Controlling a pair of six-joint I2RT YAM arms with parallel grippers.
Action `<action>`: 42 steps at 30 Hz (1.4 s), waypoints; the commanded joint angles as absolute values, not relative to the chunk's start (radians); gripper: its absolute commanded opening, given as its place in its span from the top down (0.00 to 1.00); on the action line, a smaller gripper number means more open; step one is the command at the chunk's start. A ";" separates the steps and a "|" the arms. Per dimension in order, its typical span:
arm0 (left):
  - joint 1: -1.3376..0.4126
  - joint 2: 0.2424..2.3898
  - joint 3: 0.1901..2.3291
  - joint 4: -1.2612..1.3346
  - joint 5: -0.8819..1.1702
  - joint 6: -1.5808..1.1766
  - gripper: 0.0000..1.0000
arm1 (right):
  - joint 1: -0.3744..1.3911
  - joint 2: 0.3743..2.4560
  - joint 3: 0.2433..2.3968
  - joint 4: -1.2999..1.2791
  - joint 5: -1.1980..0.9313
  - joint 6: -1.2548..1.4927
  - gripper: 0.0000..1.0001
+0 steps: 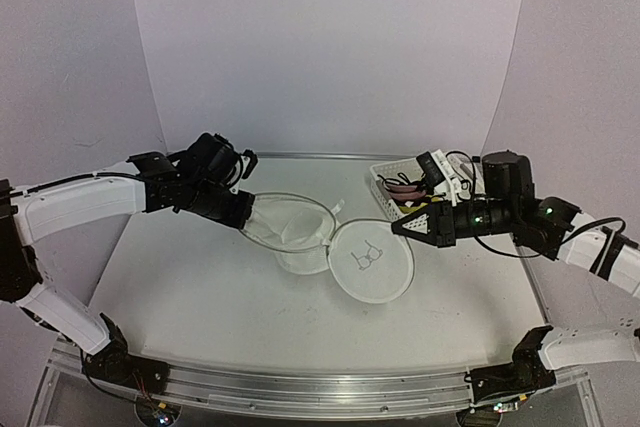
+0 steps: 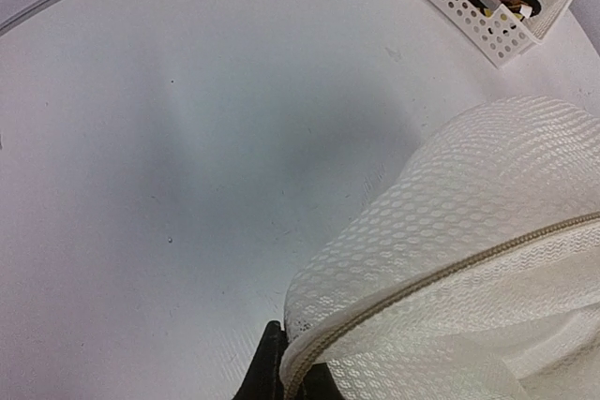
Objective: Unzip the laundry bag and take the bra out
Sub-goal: Pick up the laundry bag from the center of the board, then place the laundry bag at the center of the board.
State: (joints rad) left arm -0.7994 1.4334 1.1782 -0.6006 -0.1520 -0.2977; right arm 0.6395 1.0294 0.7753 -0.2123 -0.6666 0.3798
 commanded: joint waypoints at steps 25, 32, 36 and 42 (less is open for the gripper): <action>-0.812 1.498 1.134 -0.597 -0.149 -0.320 1.00 | 0.753 1.410 1.266 -0.089 -0.791 0.902 1.00; -0.833 1.517 1.092 -0.552 -0.142 -0.332 1.00 | 0.759 1.492 1.286 0.174 -0.731 1.208 1.00; -0.836 1.526 1.092 -0.523 -0.127 -0.350 1.00 | 0.795 1.566 1.256 0.297 -0.713 1.295 1.00; -0.848 1.578 1.125 -0.502 -0.120 -0.371 1.00 | 0.871 1.660 1.298 0.414 -0.744 1.360 1.00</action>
State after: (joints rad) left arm -0.8352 1.5410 1.0843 -0.5537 -0.1249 -0.3454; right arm 0.8223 1.6325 1.2652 0.2462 -0.7307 1.2812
